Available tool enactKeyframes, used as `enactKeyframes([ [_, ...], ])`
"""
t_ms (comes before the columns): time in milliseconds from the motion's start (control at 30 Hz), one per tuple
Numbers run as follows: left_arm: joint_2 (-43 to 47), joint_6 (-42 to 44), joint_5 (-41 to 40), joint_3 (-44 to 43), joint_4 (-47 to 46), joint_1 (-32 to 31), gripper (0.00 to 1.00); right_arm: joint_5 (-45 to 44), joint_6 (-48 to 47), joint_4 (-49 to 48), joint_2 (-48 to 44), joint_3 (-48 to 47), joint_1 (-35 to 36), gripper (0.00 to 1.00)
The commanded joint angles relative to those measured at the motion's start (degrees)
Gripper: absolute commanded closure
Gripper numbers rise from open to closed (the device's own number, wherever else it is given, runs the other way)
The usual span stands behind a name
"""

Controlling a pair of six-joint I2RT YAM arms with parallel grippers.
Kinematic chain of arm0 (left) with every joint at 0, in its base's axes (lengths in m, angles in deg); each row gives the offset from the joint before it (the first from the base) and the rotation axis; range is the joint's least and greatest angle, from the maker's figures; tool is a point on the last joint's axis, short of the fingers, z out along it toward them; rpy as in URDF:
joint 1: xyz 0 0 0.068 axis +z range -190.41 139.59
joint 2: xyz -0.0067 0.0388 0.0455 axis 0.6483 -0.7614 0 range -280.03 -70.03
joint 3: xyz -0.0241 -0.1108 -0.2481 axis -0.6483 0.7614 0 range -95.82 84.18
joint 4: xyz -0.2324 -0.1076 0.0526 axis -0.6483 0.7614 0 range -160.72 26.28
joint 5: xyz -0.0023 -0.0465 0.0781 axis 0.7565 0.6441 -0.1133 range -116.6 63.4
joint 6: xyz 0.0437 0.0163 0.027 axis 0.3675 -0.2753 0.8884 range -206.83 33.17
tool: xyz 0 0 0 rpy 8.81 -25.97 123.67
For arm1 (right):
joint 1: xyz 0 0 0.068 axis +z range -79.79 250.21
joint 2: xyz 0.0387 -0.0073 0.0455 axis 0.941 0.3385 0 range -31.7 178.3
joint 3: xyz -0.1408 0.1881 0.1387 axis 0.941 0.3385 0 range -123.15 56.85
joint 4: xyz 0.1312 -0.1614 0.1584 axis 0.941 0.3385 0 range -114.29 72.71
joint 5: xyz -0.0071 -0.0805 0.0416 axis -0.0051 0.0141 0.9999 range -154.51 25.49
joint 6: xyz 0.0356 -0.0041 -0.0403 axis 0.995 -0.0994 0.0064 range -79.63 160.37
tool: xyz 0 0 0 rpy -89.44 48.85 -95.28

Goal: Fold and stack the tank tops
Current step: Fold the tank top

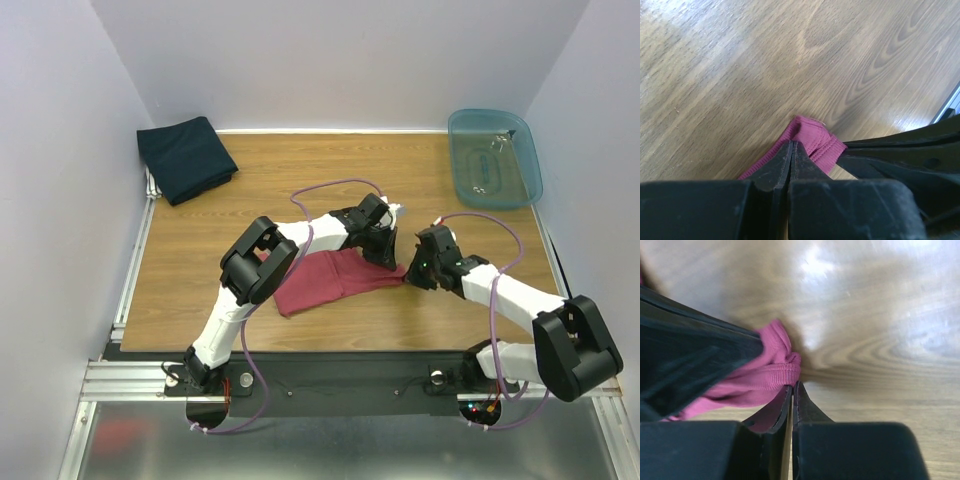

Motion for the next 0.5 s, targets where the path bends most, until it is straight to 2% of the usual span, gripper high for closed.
enactKeyframes([
  [0, -1.0, 2.5, 1.1, -1.5, 0.5, -0.5, 0.99, -2.6, -1.2, -1.6, 0.3, -5.9, 0.3, 0.98],
  [267, -1.4, 3.5, 1.3, -1.1, 0.8, -0.5, 1.0, -5.8, -2.0, 0.6, 4.7, -12.4, 0.3, 0.99],
  [467, -0.8, 3.3, 1.2, -1.1, 0.8, -0.3, 1.0, -8.9, -2.2, 0.8, 12.0, -15.8, 0.3, 1.0],
])
